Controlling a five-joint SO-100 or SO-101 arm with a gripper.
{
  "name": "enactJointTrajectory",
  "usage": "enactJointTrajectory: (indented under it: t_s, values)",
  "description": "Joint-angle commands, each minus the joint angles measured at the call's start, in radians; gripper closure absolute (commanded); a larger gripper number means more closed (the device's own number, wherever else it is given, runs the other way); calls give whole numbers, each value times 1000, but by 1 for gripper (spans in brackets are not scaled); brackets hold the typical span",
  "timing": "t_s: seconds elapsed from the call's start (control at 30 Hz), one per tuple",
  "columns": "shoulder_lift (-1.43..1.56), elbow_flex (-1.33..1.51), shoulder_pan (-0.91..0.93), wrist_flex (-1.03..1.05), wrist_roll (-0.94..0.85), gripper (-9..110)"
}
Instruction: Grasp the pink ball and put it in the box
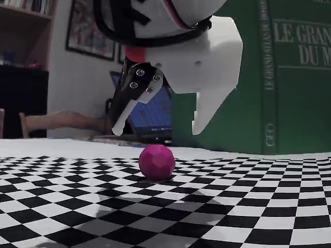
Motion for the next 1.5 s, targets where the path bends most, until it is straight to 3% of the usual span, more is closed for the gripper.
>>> enactJointTrajectory:
  t_s: [0.0,1.47]
  values:
    - [-11,-64,11,-9,5,70]
    - [-268,-370,-8,23,5,70]
